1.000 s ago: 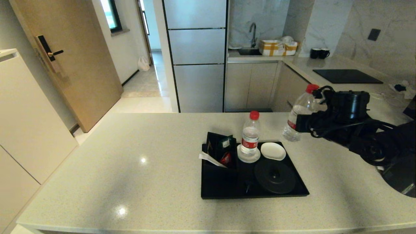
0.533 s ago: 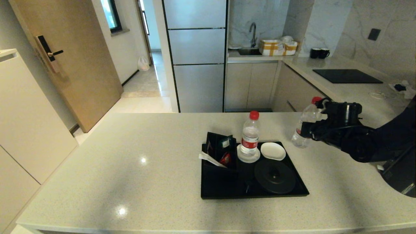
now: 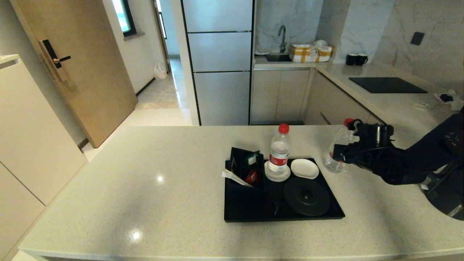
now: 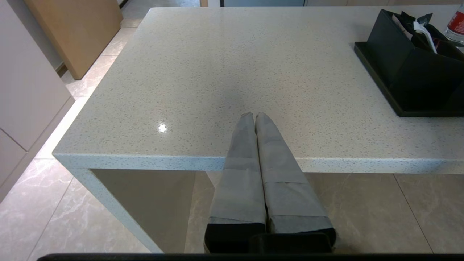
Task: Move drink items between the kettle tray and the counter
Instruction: Place it on the right
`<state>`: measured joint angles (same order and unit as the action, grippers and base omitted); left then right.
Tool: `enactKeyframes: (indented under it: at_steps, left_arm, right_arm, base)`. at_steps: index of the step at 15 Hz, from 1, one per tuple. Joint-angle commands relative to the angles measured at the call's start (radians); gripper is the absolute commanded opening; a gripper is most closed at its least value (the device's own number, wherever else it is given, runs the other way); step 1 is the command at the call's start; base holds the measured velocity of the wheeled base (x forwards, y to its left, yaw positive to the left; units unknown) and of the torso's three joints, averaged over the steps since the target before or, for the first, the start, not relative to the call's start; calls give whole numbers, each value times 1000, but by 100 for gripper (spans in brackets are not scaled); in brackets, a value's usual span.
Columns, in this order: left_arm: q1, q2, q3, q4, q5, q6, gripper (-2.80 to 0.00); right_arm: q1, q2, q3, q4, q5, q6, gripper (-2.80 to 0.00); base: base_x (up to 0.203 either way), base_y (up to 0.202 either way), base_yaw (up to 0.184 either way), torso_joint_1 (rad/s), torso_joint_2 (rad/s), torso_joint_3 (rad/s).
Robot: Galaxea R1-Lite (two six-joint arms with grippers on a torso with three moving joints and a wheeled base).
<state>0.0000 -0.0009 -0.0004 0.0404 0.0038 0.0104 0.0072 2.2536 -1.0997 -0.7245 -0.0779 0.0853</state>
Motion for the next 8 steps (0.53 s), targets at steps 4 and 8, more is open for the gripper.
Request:
enactKeyframes:
  at_steps: [4,8]
  left_arm:
    - [0,1,0,1,1,0,-280]
    - [0,1,-1,0,1,0,-280]
  right_arm:
    - [-4,18,-6,-4,0,1,-280]
    - [-6,18,-6,-7,-2,-2,0]
  base:
    - [0,0,0,0,0,0]
    - [0,0,0,0,0,0]
